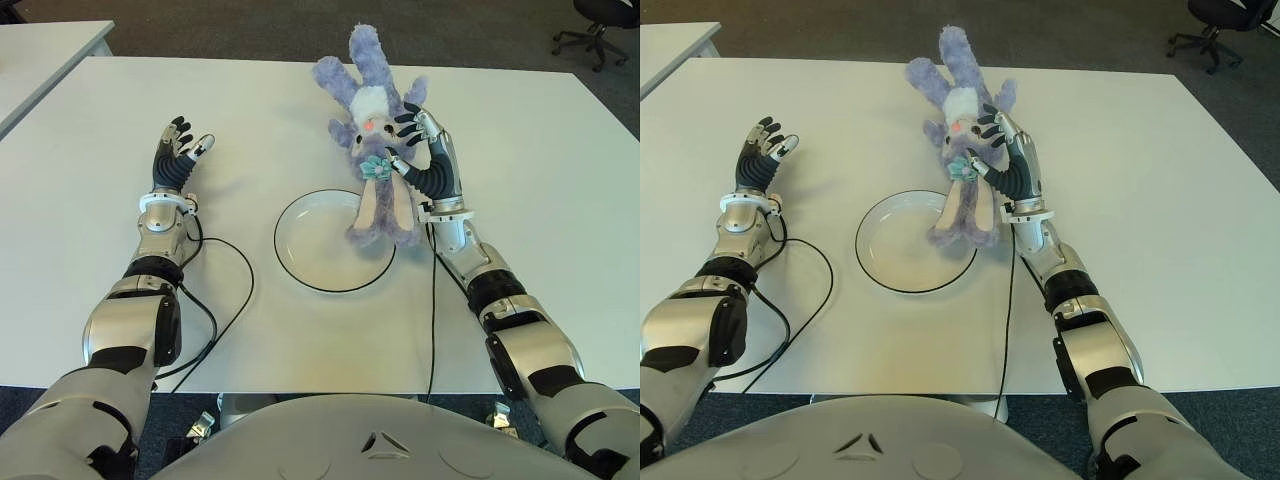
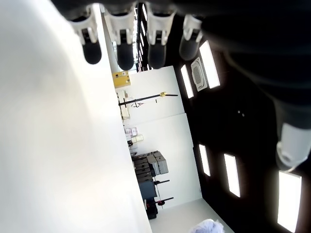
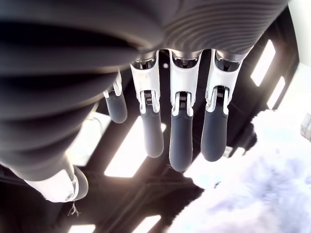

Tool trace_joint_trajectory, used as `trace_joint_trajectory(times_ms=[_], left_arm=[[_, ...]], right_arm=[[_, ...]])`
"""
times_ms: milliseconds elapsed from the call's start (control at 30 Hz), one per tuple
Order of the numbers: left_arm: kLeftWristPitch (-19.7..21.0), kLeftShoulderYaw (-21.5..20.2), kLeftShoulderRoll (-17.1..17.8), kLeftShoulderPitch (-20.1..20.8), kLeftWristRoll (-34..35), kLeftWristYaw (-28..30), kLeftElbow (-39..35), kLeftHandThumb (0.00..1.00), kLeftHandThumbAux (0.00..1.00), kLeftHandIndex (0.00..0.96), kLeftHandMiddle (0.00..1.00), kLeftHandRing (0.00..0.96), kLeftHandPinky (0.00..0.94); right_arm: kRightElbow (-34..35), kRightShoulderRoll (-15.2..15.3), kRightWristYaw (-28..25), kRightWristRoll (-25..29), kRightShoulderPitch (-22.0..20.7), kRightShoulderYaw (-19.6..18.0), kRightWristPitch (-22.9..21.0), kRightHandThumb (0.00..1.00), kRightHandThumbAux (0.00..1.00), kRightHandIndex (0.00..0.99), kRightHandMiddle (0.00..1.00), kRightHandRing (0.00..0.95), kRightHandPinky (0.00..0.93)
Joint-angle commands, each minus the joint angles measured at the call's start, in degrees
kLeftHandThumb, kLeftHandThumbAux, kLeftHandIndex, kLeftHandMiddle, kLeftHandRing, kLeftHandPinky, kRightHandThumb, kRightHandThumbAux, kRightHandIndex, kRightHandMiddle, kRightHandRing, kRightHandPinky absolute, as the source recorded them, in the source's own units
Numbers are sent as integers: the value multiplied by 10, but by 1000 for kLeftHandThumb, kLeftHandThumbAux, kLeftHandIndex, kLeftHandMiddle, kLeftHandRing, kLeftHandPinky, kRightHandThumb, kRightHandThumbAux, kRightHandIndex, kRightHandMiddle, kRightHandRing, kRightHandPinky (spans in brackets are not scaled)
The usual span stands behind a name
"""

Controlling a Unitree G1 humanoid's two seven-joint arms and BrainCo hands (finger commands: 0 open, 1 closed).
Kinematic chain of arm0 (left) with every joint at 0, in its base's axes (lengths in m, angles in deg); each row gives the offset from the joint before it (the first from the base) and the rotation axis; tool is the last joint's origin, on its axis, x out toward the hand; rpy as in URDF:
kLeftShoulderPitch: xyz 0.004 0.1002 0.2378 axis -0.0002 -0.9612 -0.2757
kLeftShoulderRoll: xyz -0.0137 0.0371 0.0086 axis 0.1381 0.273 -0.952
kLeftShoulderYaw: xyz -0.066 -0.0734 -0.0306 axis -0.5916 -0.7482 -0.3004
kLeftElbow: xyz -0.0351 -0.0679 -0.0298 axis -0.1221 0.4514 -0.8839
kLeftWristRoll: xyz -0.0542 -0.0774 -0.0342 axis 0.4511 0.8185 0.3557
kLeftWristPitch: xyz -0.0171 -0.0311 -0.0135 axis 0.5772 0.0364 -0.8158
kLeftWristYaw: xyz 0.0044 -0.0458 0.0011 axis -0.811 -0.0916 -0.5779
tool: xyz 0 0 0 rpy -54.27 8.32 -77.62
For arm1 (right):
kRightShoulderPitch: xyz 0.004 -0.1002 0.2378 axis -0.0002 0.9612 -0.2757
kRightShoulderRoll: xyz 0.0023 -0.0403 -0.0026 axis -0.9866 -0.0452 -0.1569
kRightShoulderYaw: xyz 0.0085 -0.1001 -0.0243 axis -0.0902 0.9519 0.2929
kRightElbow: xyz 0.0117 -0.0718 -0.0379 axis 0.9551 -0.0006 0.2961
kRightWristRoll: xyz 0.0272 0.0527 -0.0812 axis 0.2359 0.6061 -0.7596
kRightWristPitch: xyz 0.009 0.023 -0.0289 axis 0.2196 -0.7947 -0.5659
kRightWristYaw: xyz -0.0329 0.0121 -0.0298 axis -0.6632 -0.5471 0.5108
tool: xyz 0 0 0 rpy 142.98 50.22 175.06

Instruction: Put the doll into the plate.

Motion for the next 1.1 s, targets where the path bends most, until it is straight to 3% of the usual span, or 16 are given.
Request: trace_joint_trajectory(times_ms=[33, 433, 667, 800, 1100], left_arm=[[27, -23, 6, -54, 28, 49, 28, 0, 524, 0, 96, 94, 79], [18, -31, 7, -57, 31, 61, 29, 0, 529, 0, 100, 102, 105], [10, -37, 6, -59, 34, 68, 29, 0, 527, 0, 109, 110, 103], [7, -39, 6, -60, 34, 69, 28, 0, 526, 0, 114, 113, 93], [6, -40, 7, -60, 34, 74, 28, 0, 527, 0, 112, 108, 80]], right_arm=[[-165, -64, -98, 72, 364, -7, -82, 447, 608, 123, 296, 375, 430], [-146, -79, -168, 112, 376, -41, -89, 541, 655, 122, 306, 389, 443], [-131, -87, -213, 137, 383, -61, -103, 531, 682, 106, 304, 401, 469], [-116, -89, -244, 153, 388, -70, -130, 460, 687, 95, 294, 407, 477], [-57, -93, -302, 188, 404, -87, -220, 445, 688, 81, 273, 384, 437]])
